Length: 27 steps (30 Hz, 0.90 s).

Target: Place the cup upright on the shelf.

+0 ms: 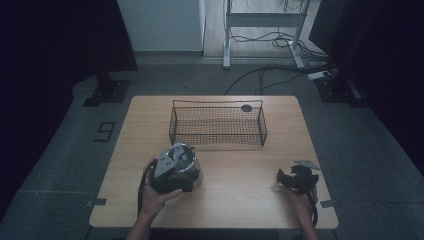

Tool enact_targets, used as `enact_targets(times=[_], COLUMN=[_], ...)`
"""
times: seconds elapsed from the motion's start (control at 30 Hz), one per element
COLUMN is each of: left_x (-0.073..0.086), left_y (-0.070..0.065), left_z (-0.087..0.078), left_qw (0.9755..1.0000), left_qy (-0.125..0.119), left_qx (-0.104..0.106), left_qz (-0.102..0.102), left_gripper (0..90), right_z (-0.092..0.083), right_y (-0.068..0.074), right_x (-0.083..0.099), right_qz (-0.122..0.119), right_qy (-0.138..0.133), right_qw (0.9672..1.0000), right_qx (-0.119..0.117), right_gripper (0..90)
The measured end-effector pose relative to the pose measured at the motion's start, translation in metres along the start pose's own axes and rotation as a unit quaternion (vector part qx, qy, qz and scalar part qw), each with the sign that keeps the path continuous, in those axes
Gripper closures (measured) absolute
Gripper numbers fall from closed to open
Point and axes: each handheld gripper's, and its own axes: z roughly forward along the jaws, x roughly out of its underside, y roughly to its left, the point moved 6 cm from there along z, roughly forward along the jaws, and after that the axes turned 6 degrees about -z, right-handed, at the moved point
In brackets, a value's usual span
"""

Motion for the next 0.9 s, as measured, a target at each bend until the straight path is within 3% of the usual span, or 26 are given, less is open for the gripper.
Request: enact_targets(times=[0.5, 0.9], left_x=[-0.036, -0.067], left_y=[0.011, 0.026], left_z=[-0.006, 0.002], left_qw=[0.9998, 0.9992], left_qy=[-0.02, -0.031], left_qx=[0.0, -0.022], left_qz=[-0.003, -0.015], left_gripper=[3.9, 3.9], right_z=[0.0, 0.0], right_y=[0.0, 0.0], right_x=[0.0, 0.0], right_qz=[-0.001, 0.0], right_qy=[0.0, -0.003], right_qw=[1.0, 1.0], right_qx=[0.0, 0.0], right_gripper=[8.6, 10.3])
